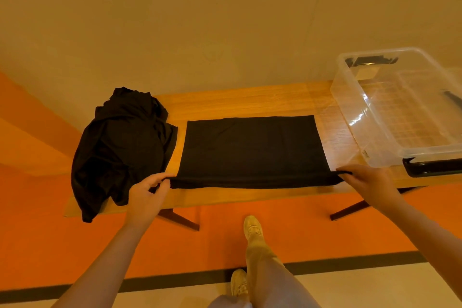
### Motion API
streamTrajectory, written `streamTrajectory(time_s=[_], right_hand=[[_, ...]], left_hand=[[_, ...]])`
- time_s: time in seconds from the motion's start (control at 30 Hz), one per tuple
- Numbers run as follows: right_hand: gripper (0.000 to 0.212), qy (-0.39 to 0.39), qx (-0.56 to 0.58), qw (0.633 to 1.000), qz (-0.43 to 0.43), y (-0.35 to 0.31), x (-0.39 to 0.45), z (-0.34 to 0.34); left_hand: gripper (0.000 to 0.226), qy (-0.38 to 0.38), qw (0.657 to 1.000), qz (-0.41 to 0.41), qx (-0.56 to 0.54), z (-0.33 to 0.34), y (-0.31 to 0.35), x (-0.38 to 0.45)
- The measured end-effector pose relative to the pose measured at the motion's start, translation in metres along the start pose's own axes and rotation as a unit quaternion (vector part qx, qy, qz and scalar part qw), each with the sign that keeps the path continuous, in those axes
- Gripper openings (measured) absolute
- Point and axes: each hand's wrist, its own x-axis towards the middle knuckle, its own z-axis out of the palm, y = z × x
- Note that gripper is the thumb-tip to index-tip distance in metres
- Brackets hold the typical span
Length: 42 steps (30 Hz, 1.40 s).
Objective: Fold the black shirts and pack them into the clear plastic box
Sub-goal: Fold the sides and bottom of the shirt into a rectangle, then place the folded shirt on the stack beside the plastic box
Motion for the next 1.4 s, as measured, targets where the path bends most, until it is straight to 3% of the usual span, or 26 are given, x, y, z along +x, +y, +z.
streamTrajectory(time_s=[0.17,0.27,0.47,0.73,1.0,1.13,1.4], right_hand=[[0.016,0.046,0.19,0.977,0.087,-0.019,0.052,-0.012],[0.018,0.058,0.271,0.954,0.11,-0.027,0.087,-0.016],[0.017,0.069,0.276,0.948,0.144,-0.037,0.165,-0.019],[0.019,0.082,0.243,0.952,0.164,-0.046,0.236,-0.014],[0.008,0.035,0.238,0.962,0.13,-0.122,0.203,0.014],[0.013,0.007,0.288,0.954,0.085,-0.156,0.179,0.045],[0.018,0.059,0.272,0.96,-0.033,-0.177,0.158,0.075]], left_hand=[[0.013,0.055,0.989,-0.091,-0.104,0.014,0.03,0.041],[0.018,0.056,0.989,-0.098,-0.095,0.02,0.043,0.076],[0.032,0.026,0.996,-0.055,0.063,0.038,0.058,0.159],[0.033,0.014,0.992,-0.101,0.08,0.073,0.091,0.223],[0.02,-0.018,0.996,-0.082,0.013,0.12,0.146,0.182],[0.021,-0.036,0.997,-0.05,-0.035,0.152,0.167,0.15],[0.025,-0.002,0.998,0.009,-0.069,0.171,0.175,0.125]])
